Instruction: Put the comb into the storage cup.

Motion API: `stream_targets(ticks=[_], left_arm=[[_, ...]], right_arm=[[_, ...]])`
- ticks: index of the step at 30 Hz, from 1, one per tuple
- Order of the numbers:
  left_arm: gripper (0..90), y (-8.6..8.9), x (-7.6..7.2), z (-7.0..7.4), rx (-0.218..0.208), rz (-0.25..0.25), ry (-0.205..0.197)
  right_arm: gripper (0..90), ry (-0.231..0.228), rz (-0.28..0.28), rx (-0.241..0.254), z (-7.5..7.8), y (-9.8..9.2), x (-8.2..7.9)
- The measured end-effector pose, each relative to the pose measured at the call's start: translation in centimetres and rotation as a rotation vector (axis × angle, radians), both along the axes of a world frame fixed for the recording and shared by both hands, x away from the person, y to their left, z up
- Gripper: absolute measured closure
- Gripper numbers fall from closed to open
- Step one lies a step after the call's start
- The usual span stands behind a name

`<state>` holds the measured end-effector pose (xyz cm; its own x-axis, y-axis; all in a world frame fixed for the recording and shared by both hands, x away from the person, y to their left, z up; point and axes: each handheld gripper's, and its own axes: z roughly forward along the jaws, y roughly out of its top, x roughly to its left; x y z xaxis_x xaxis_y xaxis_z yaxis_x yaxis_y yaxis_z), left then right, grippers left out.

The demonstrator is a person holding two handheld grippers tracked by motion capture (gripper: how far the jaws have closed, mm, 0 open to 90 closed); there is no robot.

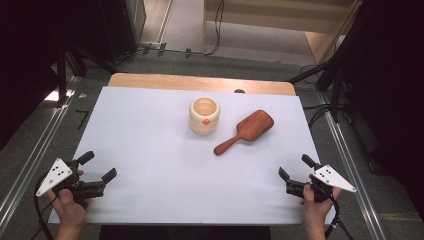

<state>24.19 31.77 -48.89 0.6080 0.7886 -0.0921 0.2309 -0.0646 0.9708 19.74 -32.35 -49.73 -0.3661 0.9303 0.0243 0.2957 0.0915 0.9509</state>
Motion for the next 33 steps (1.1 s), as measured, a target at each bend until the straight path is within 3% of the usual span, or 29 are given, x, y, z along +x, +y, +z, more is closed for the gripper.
stream_targets(ticks=[7,10,15,22,27,33], left_arm=[[0.0,-0.1,0.0,0.0,0.009,-0.003,-0.001],[0.0,-0.1,0.0,0.0,0.012,-0.003,-0.002],[0.0,-0.1,-0.1,0.0,0.007,-0.002,-0.002],[0.0,-0.1,-0.1,0.0,0.011,-0.004,-0.003],[0.0,-0.1,-0.1,0.0,0.008,-0.005,-0.005],[0.0,-0.1,-0.1,0.0,0.014,-0.006,-0.006]], right_arm=[[4.4,0.044,0.05,-0.005,1.2,1.7,0.7],[12.0,0.054,0.06,-0.011,1.8,2.2,1.1],[15.8,0.083,0.114,0.014,2.5,2.7,1.9],[33.2,0.128,0.181,0.024,3.0,3.9,3.3],[56.1,0.138,0.183,-0.011,3.7,5.4,4.2],[65.7,0.174,0.245,-0.024,4.7,7.0,5.7]])
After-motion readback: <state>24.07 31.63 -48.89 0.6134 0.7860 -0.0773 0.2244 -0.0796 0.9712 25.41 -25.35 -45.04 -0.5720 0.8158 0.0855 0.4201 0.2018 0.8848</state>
